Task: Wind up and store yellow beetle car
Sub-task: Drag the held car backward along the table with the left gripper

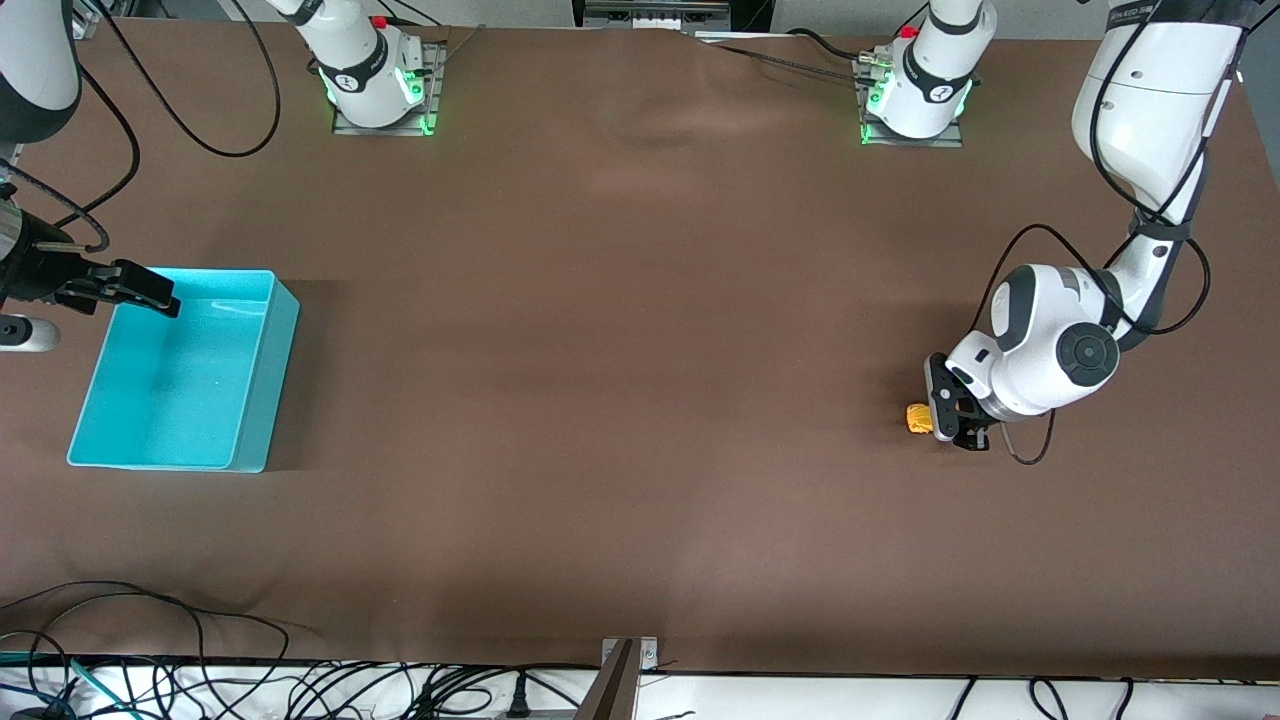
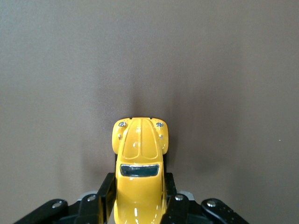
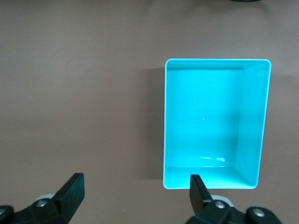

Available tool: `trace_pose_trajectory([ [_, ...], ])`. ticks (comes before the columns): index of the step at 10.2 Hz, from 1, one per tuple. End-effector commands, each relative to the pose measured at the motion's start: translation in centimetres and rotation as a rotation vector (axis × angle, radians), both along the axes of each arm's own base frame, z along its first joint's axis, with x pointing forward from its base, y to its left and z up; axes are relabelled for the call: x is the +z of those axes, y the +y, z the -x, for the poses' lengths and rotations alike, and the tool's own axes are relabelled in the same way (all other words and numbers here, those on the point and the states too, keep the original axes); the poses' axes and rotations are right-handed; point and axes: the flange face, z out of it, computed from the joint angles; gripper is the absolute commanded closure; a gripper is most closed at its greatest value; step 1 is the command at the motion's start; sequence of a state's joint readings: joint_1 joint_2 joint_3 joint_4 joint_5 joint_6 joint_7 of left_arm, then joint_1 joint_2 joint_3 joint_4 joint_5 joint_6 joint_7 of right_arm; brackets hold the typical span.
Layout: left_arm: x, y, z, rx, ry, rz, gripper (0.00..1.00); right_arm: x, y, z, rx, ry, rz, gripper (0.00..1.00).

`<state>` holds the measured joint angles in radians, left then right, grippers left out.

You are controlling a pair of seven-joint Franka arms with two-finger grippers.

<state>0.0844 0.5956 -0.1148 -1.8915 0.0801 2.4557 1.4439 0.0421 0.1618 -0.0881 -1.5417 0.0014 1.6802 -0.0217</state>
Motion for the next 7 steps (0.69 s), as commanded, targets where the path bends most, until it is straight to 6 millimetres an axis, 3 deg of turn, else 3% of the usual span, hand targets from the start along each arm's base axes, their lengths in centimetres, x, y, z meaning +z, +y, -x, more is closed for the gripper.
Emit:
trace_pose_trajectory([
  [1, -0.8, 0.4, 0.2, -0.027, 0.0, -0.011, 1.0, 0.3, 0.0, 0.0, 0.014, 0.002, -0.01, 0.0],
  [3, -1.6, 1.8, 0.4, -0.011, 0.019, -0.013, 1.0, 0.4, 0.2, 0.0, 0.026, 0.003, -0.009, 0.0],
  [7, -3.2, 9.2, 0.6, -0.041, 0.033, 0.0, 1.0, 0.5, 0.7, 0.2, 0.037, 0.006, -0.01, 0.0],
])
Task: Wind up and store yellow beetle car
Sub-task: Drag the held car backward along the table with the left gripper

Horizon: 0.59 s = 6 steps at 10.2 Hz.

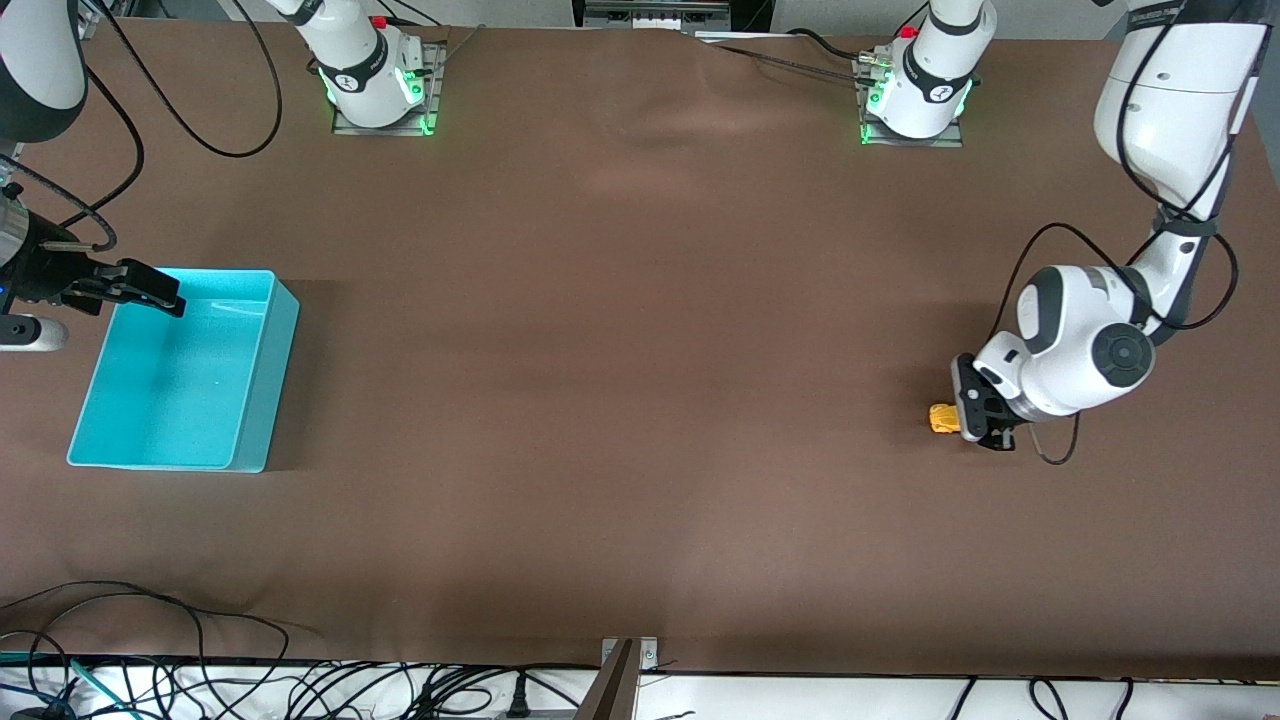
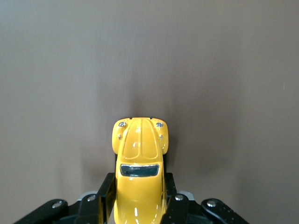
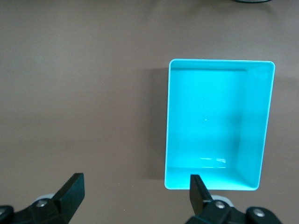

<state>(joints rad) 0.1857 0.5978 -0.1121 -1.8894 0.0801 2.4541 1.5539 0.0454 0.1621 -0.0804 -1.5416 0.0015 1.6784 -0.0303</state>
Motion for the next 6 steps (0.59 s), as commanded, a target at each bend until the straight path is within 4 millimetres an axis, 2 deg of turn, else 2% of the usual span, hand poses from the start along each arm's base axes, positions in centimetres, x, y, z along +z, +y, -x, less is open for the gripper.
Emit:
trace_pose_trajectory([
  [1, -3.3, 4.2, 0.7, -0.042, 0.033, 0.001, 1.0, 0.6, 0.1, 0.2, 0.016, 0.01, -0.01, 0.0],
  [4, -3.5, 9.5, 1.7, -0.076, 0.032, 0.009, 1.0, 0.9, 0.1, 0.5, 0.013, 0.007, -0.026, 0.0],
  [6, -3.6, 12.0, 1.7, -0.101, 0.023, 0.011, 1.0, 1.2, 0.4, 0.8, 0.022, 0.02, -0.025, 0.0],
])
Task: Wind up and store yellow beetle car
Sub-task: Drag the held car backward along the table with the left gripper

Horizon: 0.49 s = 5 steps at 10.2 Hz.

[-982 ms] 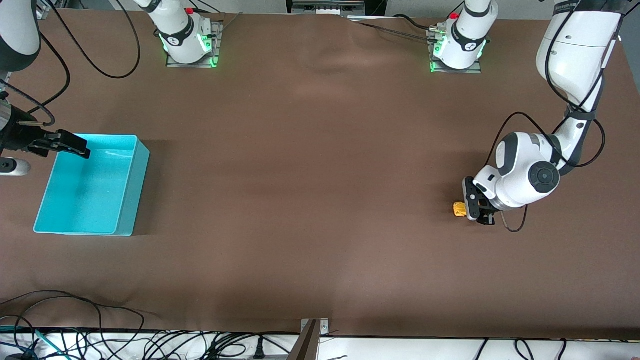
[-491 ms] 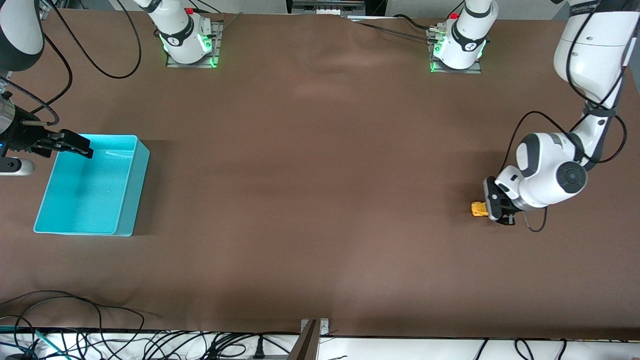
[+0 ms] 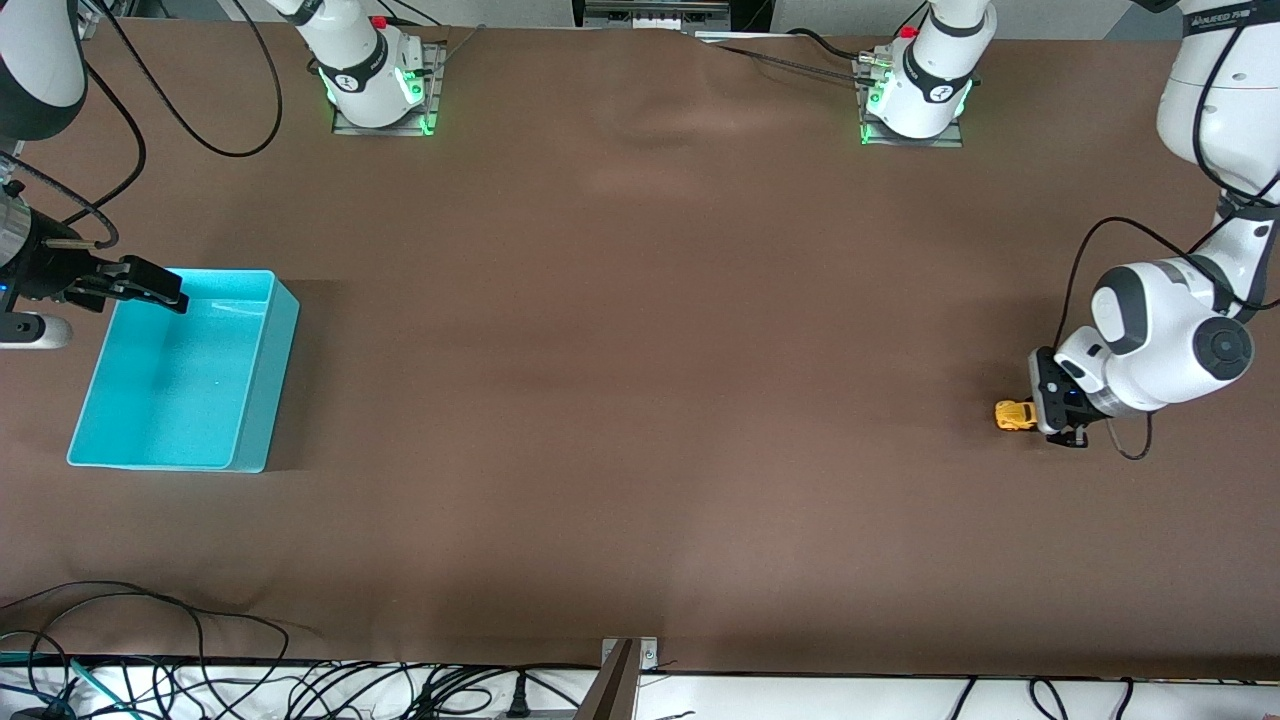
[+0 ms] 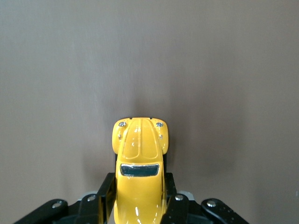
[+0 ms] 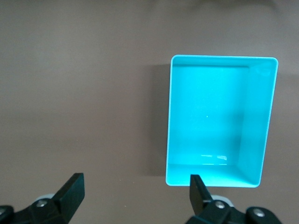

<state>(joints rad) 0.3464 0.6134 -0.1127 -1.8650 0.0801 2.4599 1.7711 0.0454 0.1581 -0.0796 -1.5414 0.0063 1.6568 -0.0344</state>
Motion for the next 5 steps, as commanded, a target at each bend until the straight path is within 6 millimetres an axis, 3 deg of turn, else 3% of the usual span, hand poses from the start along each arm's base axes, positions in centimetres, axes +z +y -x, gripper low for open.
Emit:
trace_pose_trajectory([
  [1, -3.79, 2.45, 0.74, -0.05, 0.04, 0.006, 1.0, 1.21, 0.28, 0.49, 0.033, 0.001, -0.02, 0.0],
  [5, -3.56, 3.03, 0.37, -0.081, 0.029, 0.005, 1.0, 1.21, 0.31, 0.49, 0.053, 0.001, -0.023, 0.0],
])
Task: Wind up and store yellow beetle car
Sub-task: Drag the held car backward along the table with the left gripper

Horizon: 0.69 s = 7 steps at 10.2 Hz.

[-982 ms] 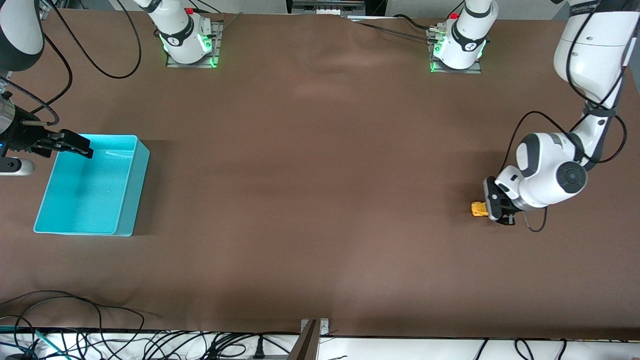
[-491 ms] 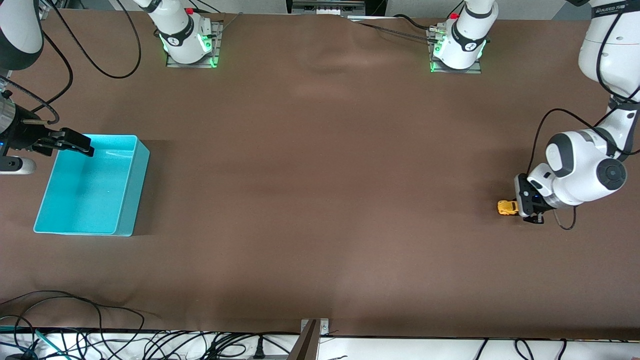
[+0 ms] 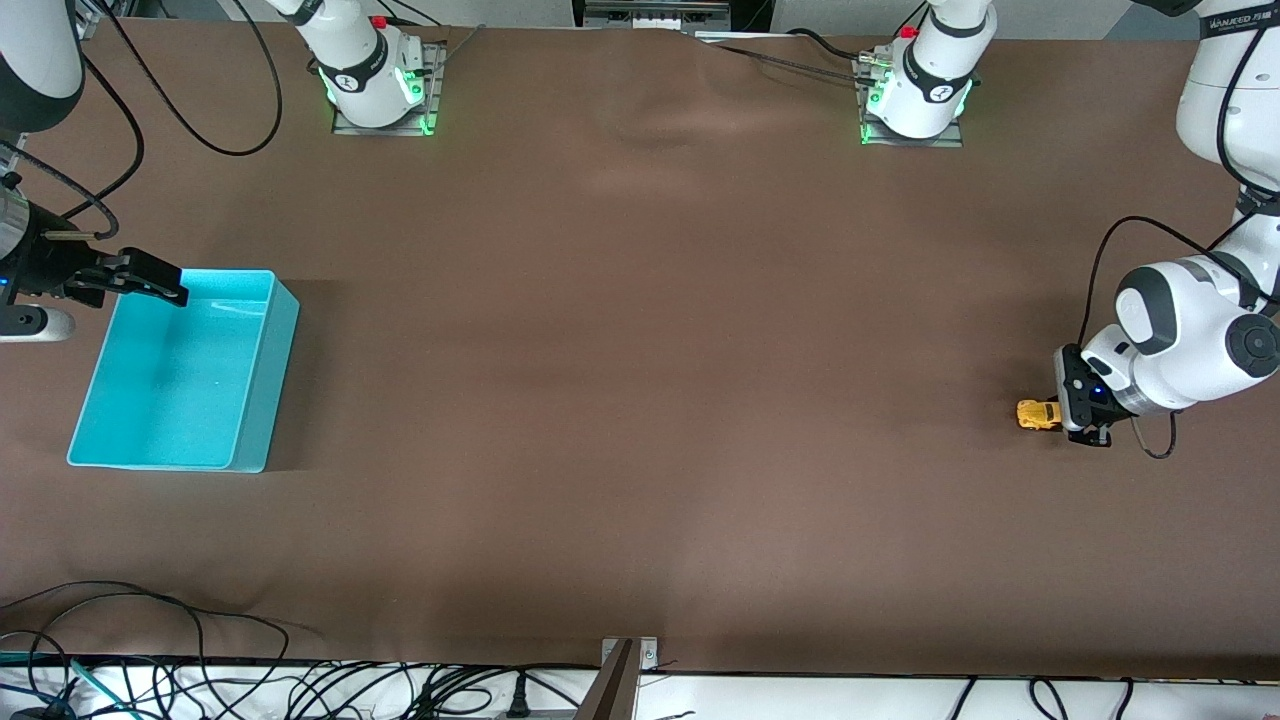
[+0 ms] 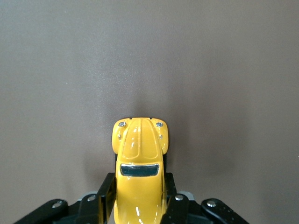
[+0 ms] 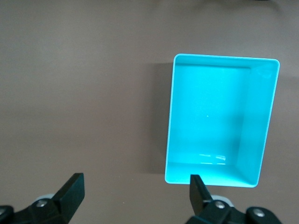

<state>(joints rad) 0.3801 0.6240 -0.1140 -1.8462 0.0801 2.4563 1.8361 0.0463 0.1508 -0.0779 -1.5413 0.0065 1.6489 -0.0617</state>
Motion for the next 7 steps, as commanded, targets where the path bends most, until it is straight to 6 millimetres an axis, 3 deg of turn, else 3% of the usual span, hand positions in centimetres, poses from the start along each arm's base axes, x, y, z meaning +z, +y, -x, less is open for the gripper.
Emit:
trace_pose_trajectory([
  [1, -3.35, 0.94, 0.08, -0.077, 0.028, 0.002, 1.0, 0.82, 0.17, 0.26, 0.058, 0.002, -0.023, 0.0],
  [7, -3.08, 1.19, -0.26, -0.09, 0.019, 0.0, 0.99, 0.81, 0.1, 0.43, 0.12, 0.012, -0.028, 0.0],
])
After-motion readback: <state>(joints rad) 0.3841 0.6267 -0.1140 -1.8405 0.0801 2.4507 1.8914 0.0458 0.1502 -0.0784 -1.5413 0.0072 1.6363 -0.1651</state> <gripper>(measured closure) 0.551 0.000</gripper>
